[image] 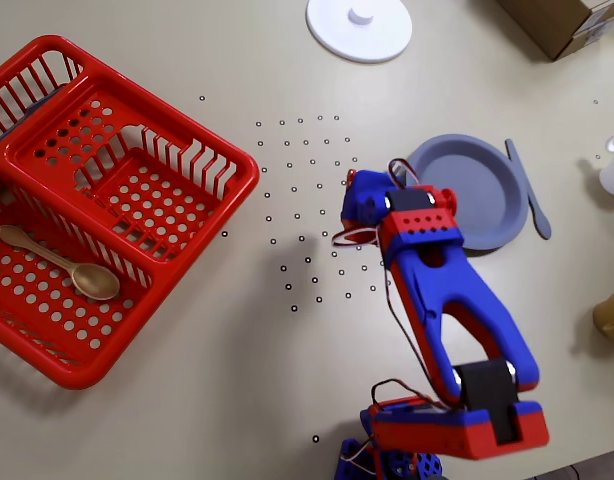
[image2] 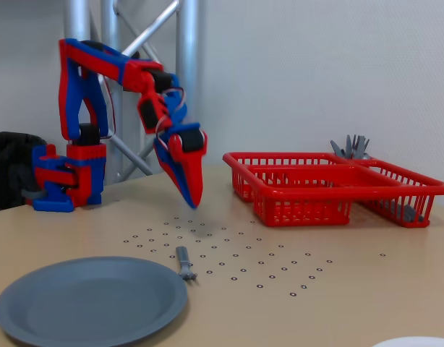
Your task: Push the fork on the left side of the plate
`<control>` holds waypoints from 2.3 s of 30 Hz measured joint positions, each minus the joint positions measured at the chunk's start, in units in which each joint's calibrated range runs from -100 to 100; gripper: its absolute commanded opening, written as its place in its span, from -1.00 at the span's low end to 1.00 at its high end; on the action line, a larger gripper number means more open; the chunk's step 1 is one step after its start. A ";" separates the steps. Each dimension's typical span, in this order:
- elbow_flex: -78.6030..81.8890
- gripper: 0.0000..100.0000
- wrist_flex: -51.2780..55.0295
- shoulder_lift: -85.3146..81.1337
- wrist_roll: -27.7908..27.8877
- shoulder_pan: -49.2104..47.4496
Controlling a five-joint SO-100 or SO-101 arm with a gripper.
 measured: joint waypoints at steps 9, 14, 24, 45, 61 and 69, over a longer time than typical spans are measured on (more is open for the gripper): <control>-19.98 -1.00 5.29 18.71 -3.32 0.36; -26.94 -1.00 8.97 24.02 -3.76 0.09; -28.21 -1.00 9.62 27.53 -3.76 1.46; -23.24 -1.00 8.89 25.41 0.05 6.01; -20.80 -1.00 8.09 24.18 3.52 11.93; -20.80 -1.00 8.09 24.18 4.05 12.38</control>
